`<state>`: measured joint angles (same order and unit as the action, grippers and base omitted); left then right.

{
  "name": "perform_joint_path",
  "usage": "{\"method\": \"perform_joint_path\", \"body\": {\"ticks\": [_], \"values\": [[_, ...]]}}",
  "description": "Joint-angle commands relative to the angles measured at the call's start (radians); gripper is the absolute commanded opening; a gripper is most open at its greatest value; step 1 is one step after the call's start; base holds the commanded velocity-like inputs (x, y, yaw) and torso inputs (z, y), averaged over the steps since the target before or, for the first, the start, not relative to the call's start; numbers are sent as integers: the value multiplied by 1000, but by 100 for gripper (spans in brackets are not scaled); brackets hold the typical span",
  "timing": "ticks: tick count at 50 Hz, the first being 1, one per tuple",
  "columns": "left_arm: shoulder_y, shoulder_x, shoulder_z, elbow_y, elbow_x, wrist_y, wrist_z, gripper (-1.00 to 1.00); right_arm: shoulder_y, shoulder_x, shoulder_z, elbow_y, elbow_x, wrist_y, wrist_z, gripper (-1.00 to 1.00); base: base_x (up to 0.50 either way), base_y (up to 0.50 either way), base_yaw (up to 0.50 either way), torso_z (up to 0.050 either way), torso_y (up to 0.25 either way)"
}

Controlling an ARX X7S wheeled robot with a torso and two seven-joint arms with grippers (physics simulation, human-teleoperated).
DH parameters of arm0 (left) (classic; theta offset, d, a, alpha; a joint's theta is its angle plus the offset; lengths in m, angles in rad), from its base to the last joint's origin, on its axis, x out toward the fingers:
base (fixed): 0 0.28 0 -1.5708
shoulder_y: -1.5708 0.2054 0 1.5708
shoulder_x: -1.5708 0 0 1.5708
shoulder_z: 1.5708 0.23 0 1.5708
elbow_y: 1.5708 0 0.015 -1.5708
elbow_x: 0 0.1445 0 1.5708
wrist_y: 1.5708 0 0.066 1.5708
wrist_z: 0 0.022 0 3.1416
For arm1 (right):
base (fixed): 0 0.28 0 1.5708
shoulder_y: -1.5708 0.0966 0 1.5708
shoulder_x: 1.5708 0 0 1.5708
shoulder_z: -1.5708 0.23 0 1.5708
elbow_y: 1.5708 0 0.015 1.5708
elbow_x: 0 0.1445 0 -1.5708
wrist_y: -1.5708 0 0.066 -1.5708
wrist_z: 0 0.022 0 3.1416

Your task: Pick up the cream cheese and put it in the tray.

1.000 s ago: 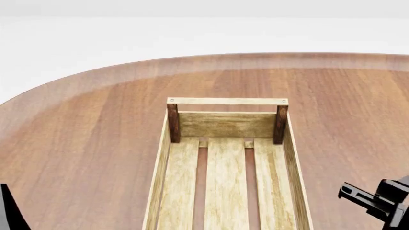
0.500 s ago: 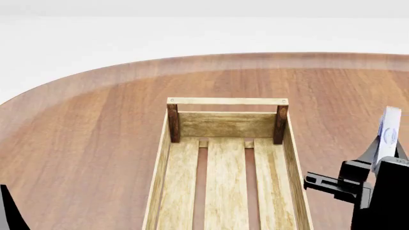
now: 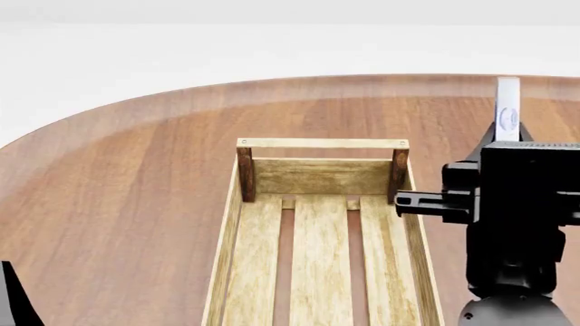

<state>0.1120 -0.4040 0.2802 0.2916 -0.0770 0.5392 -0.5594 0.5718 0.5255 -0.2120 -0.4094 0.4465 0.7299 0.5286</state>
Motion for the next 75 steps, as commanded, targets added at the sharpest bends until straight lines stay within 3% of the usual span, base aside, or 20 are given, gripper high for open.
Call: {"method": "perform_joint_path", "body": {"ticks": [1,6,24,34,48,59,66,75], "values": [[-3,-1,1,2,0,-2,-3,100,141,-3,-67,24,-41,56,-36,-100,0,0,0,0,0],[-3,-1,1,-5,2,-1,-5,100,191,8,-146,51,-83,25,-87,-100,0,0,0,0,2],[-3,0,-2,-6,14,-1,-16,100,274,55,-217,101,-80,-56,-256,-100,0,0,0,0,1],[2,-2,-4,-6,18,2,-22,100,314,53,-210,110,-13,-39,-335,-100,0,0,0,0,0],[-3,0,1,-11,18,3,-24,100,373,18,-77,216,265,2,-514,-100,0,0,0,0,1],[-4,-2,0,-8,15,1,-27,100,403,-5,-34,258,373,113,-486,-100,0,0,0,0,0],[-5,-3,5,-4,18,-5,-27,100,442,-11,-74,313,388,264,-405,-100,0,0,0,0,1],[-3,-5,2,-2,18,-4,-32,100,459,-18,-103,359,408,337,-402,-100,0,0,0,0,0]]}}
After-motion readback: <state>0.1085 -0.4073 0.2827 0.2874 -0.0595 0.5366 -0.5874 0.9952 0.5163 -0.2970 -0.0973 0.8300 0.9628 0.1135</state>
